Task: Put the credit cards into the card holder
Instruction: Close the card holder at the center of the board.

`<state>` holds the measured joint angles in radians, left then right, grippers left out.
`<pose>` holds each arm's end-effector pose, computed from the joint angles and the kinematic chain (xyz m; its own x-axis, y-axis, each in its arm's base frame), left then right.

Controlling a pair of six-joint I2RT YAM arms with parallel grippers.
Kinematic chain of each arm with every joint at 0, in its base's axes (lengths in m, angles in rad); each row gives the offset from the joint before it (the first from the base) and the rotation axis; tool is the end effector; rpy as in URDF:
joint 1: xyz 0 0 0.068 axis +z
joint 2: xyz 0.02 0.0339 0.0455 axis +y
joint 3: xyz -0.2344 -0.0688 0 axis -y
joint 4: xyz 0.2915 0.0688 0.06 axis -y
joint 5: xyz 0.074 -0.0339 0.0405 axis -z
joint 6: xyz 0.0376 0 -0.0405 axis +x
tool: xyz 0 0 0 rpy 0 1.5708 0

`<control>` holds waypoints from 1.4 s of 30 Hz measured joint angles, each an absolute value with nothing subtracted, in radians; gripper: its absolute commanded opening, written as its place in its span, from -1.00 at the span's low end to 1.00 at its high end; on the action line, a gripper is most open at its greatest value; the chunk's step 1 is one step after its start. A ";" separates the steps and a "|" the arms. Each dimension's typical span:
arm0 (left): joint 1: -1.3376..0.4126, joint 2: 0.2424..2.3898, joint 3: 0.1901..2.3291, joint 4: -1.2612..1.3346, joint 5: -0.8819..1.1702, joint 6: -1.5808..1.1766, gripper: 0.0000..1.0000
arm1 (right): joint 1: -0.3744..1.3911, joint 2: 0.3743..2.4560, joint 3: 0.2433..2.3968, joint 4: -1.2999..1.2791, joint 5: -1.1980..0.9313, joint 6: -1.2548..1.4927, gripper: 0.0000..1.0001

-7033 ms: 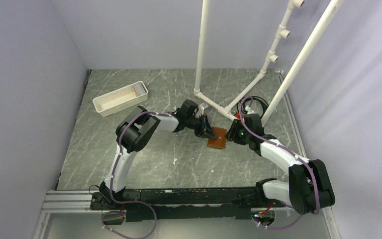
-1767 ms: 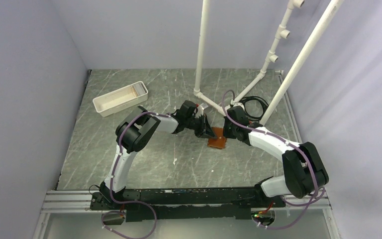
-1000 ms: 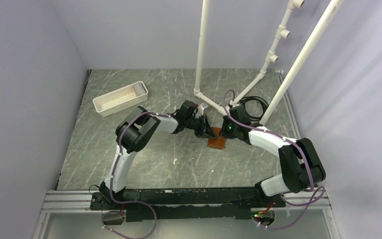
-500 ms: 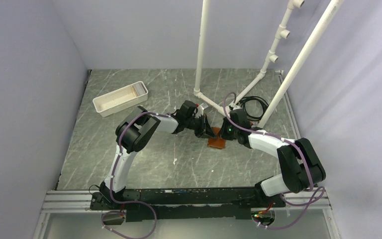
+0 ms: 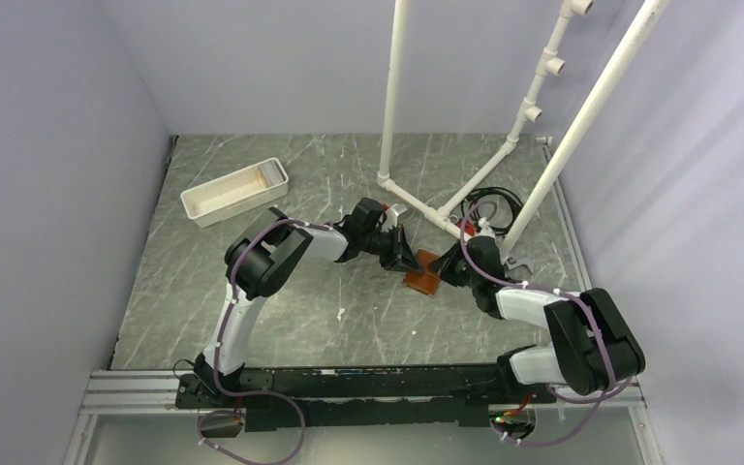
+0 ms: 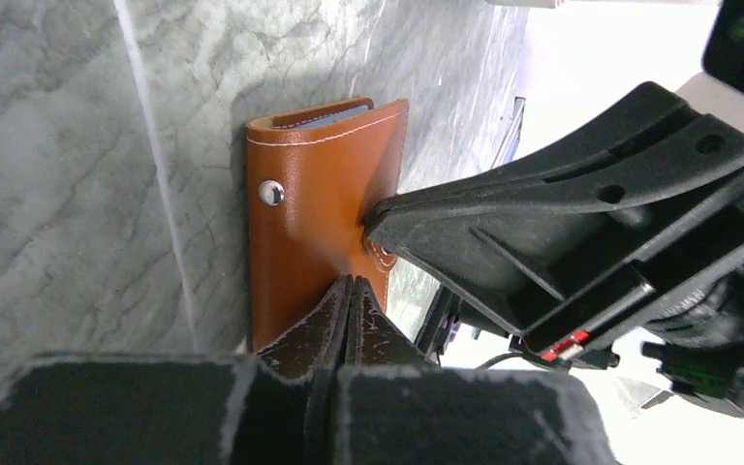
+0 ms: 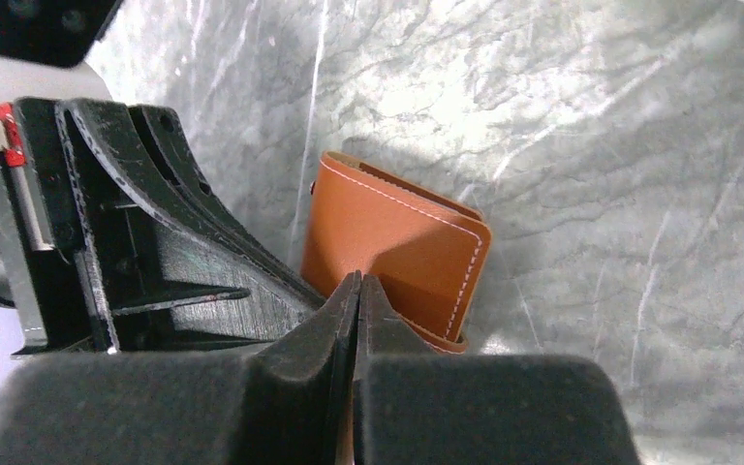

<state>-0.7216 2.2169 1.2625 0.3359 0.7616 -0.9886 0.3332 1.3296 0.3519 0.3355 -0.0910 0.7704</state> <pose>0.3290 -0.3241 0.0388 -0.9912 0.0670 -0.1138 0.1314 0.4145 -0.9005 0.2502 0.0902 0.0662 -0.6809 0.4982 -0.5368 0.1111 0.7947 0.5967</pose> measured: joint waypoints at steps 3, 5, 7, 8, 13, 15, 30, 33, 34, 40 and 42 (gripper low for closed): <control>-0.722 2.215 1.258 0.337 0.761 -0.989 -1.00 | 0.301 1.343 0.265 0.498 -0.131 0.839 -1.00; -0.721 2.214 1.254 0.344 0.762 -0.989 -1.00 | 0.292 1.369 0.217 0.614 -0.140 0.873 -1.00; -0.721 2.214 1.252 0.349 0.761 -0.989 -1.00 | 0.287 1.411 0.179 0.728 -0.144 0.904 -1.00; -0.721 2.214 1.251 0.351 0.762 -0.989 -1.00 | 0.286 1.437 0.164 0.784 -0.146 0.916 -1.00; -0.721 2.214 1.251 0.352 0.762 -0.989 -0.98 | 0.283 1.556 0.103 1.039 -0.157 0.965 -1.00; -0.721 2.214 1.251 0.354 0.763 -0.991 -0.81 | 0.283 1.583 0.092 1.096 -0.156 0.973 -1.00; -0.730 2.223 1.251 0.536 0.842 -1.137 -1.00 | 0.284 1.623 0.086 1.160 -0.156 0.976 -1.00; -0.738 2.240 1.253 0.566 0.843 -1.157 -1.00 | 0.284 1.638 0.089 1.176 -0.159 0.979 -1.00; -0.742 2.246 1.253 0.563 0.842 -1.162 -1.00 | 0.284 1.644 0.089 1.182 -0.159 0.981 -1.00; -0.744 2.256 1.253 0.559 0.837 -1.164 -1.00 | 0.282 1.665 0.089 1.210 -0.164 0.987 -1.00; -0.744 2.256 1.253 0.547 0.828 -1.158 -1.00 | 0.281 1.671 0.088 1.221 -0.166 0.989 -1.00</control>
<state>-0.7441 2.2559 1.2533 0.5472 0.8276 -1.1580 0.2813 1.6714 0.0883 1.2205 -0.1661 0.9894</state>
